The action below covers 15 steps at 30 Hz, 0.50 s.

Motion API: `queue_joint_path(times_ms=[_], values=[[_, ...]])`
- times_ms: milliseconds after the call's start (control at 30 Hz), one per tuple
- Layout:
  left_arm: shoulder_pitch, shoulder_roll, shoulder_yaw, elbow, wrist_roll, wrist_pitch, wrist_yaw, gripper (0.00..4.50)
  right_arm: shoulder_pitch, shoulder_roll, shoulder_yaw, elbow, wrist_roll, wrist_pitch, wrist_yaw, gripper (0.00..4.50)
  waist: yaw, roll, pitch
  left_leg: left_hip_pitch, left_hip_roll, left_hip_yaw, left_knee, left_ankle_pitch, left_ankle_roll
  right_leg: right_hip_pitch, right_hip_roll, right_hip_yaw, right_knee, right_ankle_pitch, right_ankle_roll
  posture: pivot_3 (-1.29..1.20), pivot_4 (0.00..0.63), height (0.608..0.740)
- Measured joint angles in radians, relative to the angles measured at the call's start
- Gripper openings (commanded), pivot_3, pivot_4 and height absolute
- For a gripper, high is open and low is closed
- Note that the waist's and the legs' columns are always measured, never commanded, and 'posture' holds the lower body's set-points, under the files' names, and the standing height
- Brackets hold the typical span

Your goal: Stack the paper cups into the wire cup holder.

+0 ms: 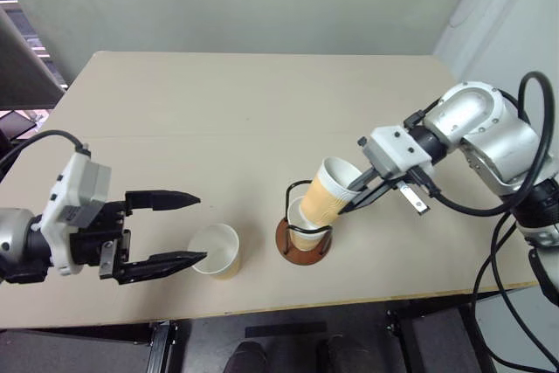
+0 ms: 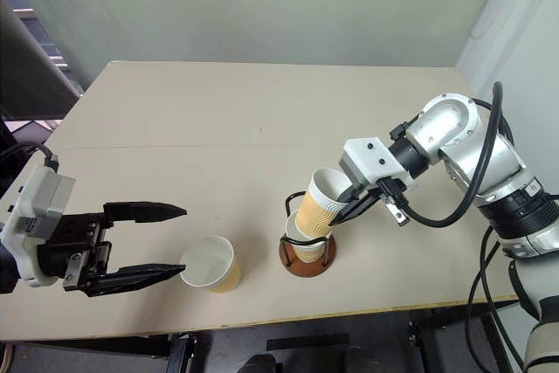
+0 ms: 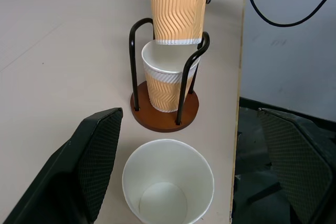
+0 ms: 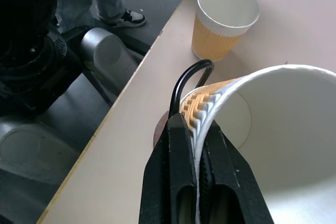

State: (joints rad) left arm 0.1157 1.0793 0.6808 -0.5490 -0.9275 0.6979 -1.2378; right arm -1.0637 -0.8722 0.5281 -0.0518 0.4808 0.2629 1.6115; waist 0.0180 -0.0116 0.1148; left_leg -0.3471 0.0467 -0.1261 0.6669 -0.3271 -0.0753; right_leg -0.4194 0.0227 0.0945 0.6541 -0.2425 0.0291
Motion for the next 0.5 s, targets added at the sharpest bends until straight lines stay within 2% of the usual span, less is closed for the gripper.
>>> queue_joint_path(times_ms=[67,200,433,500], values=[[0.0,-0.001,0.0,0.0,0.002,0.0,0.0,4.42,0.0,0.011,0.0,0.0,-0.016,0.003,0.0,0.61,0.0,0.0,0.0,0.0,0.001,0.0,0.0,0.0,0.0,0.0,0.001,0.0,0.0,0.0,0.0,0.0,0.15,0.74],[0.0,-0.002,-0.009,0.0,0.009,-0.001,0.001,4.42,0.0,0.03,0.001,-0.003,-0.038,0.011,0.0,1.85,0.0,0.0,0.0,0.0,0.002,-0.001,0.0,-0.001,-0.002,0.0,0.002,0.0,0.0,0.0,0.0,0.0,0.15,0.74],[0.0,-0.003,-0.015,0.001,0.018,-0.005,0.0,4.42,0.0,0.038,0.001,-0.02,-0.054,0.027,0.0,4.31,0.0,0.0,0.0,0.0,0.003,-0.001,0.0,-0.002,-0.003,0.0,0.004,0.0,0.0,0.0,0.0,0.0,0.15,0.74],[-0.006,-0.002,-0.026,0.009,0.028,-0.014,-0.002,4.42,0.005,0.041,-0.007,-0.019,-0.058,0.034,0.0,4.48,0.0,0.0,0.0,0.0,0.003,-0.002,0.0,-0.002,-0.003,0.0,0.004,0.0,0.0,0.0,0.0,0.0,0.15,0.74]])
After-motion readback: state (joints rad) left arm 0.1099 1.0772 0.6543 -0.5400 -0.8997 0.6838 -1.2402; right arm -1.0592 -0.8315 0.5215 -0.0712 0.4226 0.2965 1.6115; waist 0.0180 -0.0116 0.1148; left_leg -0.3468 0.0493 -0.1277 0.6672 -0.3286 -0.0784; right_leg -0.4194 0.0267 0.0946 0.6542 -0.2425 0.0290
